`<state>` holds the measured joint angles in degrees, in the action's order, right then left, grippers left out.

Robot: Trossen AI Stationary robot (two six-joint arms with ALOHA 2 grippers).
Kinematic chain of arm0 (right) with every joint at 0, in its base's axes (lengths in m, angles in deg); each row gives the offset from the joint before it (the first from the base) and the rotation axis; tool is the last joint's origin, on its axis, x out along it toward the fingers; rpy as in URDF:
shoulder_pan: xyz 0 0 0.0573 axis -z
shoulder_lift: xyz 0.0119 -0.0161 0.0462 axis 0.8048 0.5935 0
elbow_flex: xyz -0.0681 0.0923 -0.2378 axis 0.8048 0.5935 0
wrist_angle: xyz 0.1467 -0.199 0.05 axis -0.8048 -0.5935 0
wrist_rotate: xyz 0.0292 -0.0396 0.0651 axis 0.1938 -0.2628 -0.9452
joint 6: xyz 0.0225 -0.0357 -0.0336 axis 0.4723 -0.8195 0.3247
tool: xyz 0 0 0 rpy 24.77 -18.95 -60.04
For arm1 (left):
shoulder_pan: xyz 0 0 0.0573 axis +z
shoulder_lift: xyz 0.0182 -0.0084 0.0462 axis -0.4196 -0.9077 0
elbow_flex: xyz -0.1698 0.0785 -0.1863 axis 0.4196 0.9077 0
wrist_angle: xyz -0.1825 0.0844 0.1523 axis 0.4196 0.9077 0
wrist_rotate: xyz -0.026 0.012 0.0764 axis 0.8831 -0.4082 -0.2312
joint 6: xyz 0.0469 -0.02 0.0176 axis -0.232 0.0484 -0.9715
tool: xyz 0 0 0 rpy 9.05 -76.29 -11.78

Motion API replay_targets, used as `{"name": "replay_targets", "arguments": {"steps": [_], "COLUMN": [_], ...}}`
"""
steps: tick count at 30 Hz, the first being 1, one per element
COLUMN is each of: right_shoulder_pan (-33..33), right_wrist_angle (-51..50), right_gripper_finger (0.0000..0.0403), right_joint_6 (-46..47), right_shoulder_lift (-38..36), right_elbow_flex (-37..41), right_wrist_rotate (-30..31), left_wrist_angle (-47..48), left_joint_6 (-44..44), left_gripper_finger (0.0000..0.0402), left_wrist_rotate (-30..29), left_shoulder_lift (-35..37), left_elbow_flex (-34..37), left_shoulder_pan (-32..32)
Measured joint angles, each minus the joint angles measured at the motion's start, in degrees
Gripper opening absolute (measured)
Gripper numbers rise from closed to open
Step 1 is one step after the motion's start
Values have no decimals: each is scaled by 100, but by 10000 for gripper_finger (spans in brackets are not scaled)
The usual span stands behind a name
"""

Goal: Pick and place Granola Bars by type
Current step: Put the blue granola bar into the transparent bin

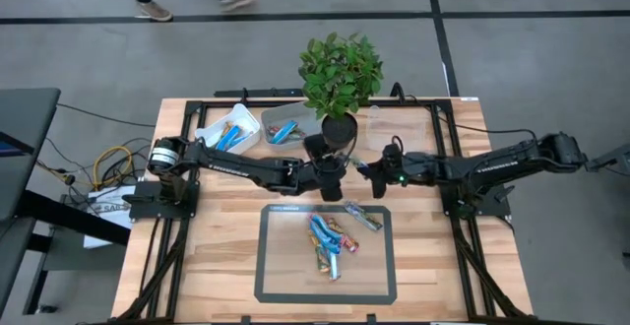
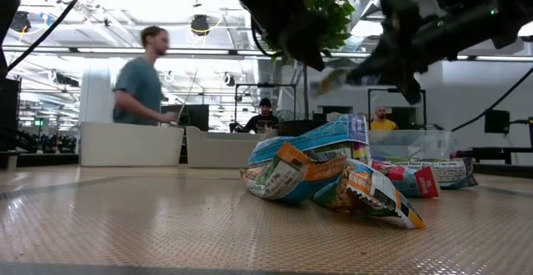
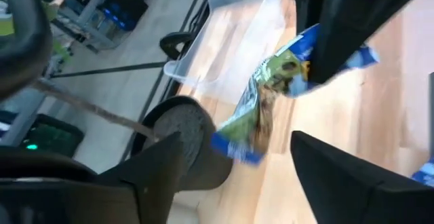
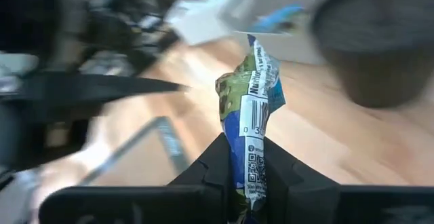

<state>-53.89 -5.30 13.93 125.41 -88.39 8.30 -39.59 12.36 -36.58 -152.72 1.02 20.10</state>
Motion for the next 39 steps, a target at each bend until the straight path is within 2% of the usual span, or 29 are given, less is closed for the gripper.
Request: {"name": "replay_targets", "arguments": {"steps": [4, 11, 15, 25, 30, 34, 39], "right_shoulder_pan": [226, 528, 773, 1585, 1841, 1880, 1878], "right_wrist_angle": [-566, -1062, -1190, -2124, -2212, -2213, -2195], "right_gripper_finger": [42, 36, 35, 38, 42, 73, 138], "right_joint_6": [196, 202, 245, 881, 875, 566, 509], "right_shoulder_lift": [0, 0, 0, -2, -2, -2, -2], "right_elbow_flex": [0, 0, 0, 0, 0, 0, 0], "right_wrist_rotate": [571, 2047, 2477, 2611, 2609, 2607, 2605], "left_wrist_angle": [183, 667, 921, 1075, 1075, 1075, 1070], "left_joint_6": [-64, 157, 329, 548, 550, 551, 508], "left_gripper_finger": [281, 281, 279, 278, 278, 278, 278], "left_wrist_rotate": [-259, -321, -321, -295, -83, 259, 642], "left_shoulder_lift": [0, 0, 0, -1, 0, 0, 0], "left_elbow_flex": [0, 0, 0, 0, 0, 0, 0], "left_shoulder_pan": [-51, -85, -85, -85, -85, -85, -88]}}
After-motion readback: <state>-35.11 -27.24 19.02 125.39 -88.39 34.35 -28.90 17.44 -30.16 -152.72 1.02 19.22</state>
